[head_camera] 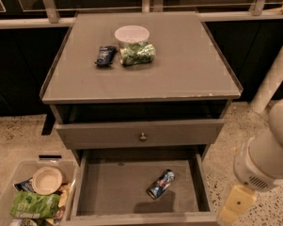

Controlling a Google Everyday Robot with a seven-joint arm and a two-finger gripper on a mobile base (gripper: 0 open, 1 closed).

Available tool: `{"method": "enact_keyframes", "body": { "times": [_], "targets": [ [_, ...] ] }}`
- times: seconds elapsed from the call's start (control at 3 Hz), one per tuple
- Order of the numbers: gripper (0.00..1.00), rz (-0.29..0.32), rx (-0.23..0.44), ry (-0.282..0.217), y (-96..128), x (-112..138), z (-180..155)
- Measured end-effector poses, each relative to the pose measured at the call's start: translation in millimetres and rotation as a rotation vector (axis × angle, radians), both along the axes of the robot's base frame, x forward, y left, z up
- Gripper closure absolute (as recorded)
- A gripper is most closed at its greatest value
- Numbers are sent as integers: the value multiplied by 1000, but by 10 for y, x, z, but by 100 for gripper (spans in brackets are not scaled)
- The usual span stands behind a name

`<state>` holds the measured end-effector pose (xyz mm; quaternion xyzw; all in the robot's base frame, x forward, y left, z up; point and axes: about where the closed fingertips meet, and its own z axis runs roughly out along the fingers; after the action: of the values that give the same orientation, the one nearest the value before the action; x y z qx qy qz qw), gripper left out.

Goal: Pick redbull can from middle drawer and place on counter

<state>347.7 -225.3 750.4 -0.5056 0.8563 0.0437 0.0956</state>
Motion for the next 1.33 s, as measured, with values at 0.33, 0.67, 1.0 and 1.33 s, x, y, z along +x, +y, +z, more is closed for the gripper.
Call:
{"method": "enact_keyframes", "body": {
  "times": [0.33, 0.67, 1.0, 1.33],
  "targets": [
    [0, 1, 123, 150, -42, -249, -983],
    [0, 6, 161, 207, -6, -293, -1260],
    [0, 6, 161, 207, -6, -293, -1260],
    [0, 75, 148, 172, 22, -59, -1358]
  ]
}}
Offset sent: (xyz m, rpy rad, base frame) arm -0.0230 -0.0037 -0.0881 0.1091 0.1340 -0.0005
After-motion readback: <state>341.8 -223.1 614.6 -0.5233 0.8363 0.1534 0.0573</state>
